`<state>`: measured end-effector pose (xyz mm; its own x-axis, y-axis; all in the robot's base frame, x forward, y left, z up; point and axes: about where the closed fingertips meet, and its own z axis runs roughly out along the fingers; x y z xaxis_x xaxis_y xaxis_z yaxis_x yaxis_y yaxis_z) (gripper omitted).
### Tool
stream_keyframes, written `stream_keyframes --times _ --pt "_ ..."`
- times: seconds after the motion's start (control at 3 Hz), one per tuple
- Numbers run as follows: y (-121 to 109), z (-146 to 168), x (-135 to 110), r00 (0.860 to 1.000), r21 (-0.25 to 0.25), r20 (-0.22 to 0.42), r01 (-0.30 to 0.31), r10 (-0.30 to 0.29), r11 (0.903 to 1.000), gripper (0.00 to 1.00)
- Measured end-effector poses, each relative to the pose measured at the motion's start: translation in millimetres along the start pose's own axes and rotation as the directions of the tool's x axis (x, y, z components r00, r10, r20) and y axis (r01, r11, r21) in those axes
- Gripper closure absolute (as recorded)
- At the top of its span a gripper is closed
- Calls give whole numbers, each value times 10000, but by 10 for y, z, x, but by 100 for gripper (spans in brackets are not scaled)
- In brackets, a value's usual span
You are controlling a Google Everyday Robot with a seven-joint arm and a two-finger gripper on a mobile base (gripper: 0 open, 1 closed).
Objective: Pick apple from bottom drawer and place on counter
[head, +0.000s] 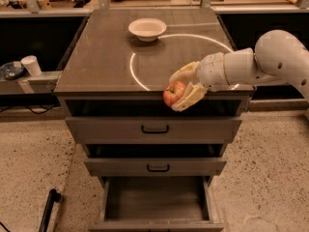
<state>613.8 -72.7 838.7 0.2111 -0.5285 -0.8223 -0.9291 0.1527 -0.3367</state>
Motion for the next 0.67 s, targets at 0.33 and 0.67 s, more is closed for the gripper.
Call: stream_keyframes --times 0.33,0.67 --pt "0 0 0 10000 0 0 0 0 10000 100" --pt "31 48 -55 9988 -2 -169 467 -467 9989 100"
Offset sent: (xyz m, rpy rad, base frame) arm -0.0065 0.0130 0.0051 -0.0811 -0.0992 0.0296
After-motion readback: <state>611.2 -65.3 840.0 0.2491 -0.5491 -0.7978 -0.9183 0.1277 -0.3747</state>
